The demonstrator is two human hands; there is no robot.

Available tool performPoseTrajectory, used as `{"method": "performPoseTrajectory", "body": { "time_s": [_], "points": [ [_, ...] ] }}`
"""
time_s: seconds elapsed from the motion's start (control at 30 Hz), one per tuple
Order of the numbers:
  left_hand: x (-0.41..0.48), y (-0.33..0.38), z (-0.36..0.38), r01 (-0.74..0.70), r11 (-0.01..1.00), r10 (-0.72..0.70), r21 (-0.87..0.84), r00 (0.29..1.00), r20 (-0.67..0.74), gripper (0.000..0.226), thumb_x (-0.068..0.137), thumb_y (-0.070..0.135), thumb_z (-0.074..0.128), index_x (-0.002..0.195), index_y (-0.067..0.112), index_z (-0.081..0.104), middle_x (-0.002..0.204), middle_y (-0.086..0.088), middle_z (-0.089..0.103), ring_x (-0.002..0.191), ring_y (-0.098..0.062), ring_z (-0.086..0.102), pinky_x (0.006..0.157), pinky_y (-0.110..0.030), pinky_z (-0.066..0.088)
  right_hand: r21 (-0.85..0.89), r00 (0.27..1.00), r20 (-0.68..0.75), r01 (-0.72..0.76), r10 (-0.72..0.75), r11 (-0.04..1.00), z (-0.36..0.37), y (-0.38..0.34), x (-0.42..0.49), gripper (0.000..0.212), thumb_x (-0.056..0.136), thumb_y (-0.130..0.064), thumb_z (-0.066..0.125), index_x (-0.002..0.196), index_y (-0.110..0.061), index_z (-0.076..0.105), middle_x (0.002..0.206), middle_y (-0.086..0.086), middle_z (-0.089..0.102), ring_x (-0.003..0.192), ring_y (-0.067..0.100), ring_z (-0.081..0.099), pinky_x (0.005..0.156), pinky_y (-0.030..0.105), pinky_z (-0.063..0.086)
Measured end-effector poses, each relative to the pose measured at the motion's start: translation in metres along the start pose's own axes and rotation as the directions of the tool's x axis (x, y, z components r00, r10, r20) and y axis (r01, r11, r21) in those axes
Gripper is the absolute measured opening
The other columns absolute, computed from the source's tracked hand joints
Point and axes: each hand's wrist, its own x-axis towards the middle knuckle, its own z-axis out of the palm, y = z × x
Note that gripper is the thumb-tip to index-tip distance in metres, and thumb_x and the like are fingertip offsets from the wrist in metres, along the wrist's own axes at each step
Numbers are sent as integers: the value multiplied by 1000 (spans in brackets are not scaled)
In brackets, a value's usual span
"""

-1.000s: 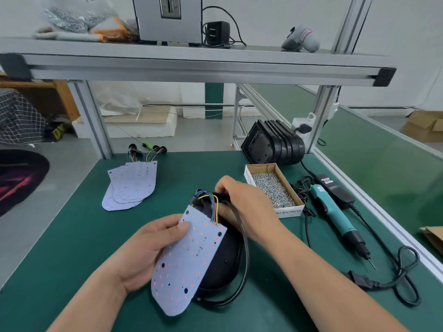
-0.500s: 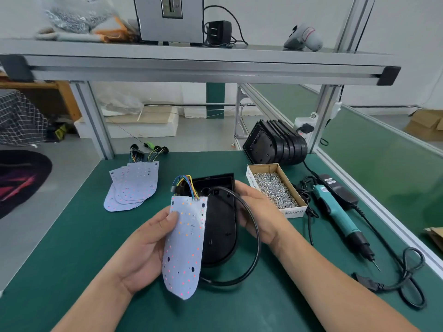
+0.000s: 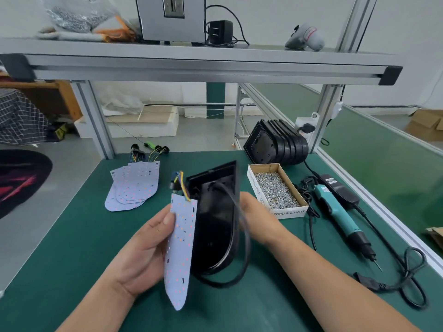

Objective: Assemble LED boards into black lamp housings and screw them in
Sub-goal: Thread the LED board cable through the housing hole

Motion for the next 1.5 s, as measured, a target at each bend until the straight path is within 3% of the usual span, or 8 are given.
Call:
{"method": "performPoseTrajectory", "body": {
  "time_s": [0.07, 0.2, 0.37, 0.57, 0.87, 1.1, 1.3, 1.5],
  "points": [
    [-1, 4, -1, -37, 999, 36, -36, 999, -28, 75, 70, 45, 99, 137, 26, 71, 125, 2, 72, 108, -15, 70, 99, -33, 56, -265, 996, -51, -87, 76, 960, 2, 9, 8, 14, 99, -20, 66, 85, -20, 68, 84, 6, 74, 70, 5, 59, 77, 42, 57],
    [-3, 11, -2, -112, 994, 109, -21, 990, -89, 78, 64, 52, 100, 135, 35, 72, 129, 8, 71, 109, -12, 69, 96, -31, 56, -270, 947, -271, -244, 170, 931, -14, 14, 17, 21, 89, -13, 57, 94, -30, 68, 72, -13, 64, 61, 4, 54, 59, 30, 45],
    [-2, 9, 3, -82, 996, 81, -23, 995, -64, 76, 69, 45, 99, 136, 24, 72, 126, 7, 74, 105, -7, 73, 93, -26, 58, -495, 980, -173, -172, 97, 852, -15, 18, 11, 33, 90, -21, 63, 93, -54, 63, 82, -11, 65, 87, 19, 61, 71, 33, 49],
    [3, 0, 0, 36, 999, -36, 20, 999, -16, 40, 104, 25, 58, 141, 13, 67, 111, -1, 76, 90, -13, 73, 81, -29, 62, 24, 998, -63, -27, 28, 999, 3, 11, 3, 23, 99, -18, 71, 115, -35, 71, 112, -27, 74, 106, -10, 67, 83, 8, 50],
    [7, 3, -10, 49, 999, -49, 13, 999, -8, 41, 110, 32, 54, 150, 29, 59, 133, 6, 71, 104, -11, 74, 83, -32, 61, -691, 980, -165, -197, 114, 695, 2, 22, 15, 16, 100, -18, 49, 86, -13, 53, 95, 16, 73, 86, 43, 64, 73, 45, 55],
    [6, 11, -17, -33, 999, 35, 17, 995, -92, 40, 100, 31, 60, 139, 26, 69, 122, 1, 77, 97, -14, 77, 78, -33, 63, 71, 933, -63, -349, 354, 934, -9, 28, 14, 22, 80, -30, 51, 76, -18, 69, 62, 5, 68, 39, 18, 38, 40, 20, 25],
    [9, 2, -18, 17, 992, -4, 123, 995, -104, 40, 106, 29, 57, 144, 18, 65, 135, -8, 72, 106, -19, 74, 82, -33, 61, 554, 975, -29, -169, 222, 815, -15, 29, 14, 16, 84, -31, 66, 89, -25, 81, 70, 3, 62, 58, 17, 51, 51, 30, 34],
    [13, 3, -23, -76, 993, 101, 95, 950, -294, 31, 101, 28, 58, 122, 19, 80, 135, -10, 73, 114, -15, 74, 80, -24, 62, 705, 937, -51, -211, 346, 677, -16, 31, 18, 75, 89, -86, 46, 120, -24, 76, 96, 1, 71, 70, 13, 62, 50, 24, 41]
  ]
}}
